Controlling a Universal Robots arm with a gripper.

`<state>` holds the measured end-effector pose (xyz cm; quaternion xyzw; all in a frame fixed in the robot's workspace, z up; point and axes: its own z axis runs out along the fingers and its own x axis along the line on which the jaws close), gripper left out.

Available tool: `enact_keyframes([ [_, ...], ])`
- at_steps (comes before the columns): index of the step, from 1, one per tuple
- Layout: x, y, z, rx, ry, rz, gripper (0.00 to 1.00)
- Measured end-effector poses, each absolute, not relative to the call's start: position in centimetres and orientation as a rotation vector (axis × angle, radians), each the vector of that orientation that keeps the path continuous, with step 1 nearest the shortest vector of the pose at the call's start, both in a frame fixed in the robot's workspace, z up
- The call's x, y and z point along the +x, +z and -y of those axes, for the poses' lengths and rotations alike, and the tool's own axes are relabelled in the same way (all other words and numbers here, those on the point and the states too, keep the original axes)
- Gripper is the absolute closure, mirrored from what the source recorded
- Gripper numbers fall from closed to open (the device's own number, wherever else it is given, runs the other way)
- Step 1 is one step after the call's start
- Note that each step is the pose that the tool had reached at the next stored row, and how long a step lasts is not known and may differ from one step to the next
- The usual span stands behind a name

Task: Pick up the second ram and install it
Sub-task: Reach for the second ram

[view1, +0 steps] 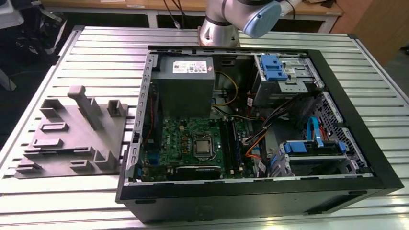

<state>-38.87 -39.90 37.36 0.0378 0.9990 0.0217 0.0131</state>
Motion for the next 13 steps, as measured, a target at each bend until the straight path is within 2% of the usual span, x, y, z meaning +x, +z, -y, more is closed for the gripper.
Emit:
enact_keyframes([
  [13, -39.65, 36.95, 40.13, 0.118, 0.067, -3.113, 0.9],
])
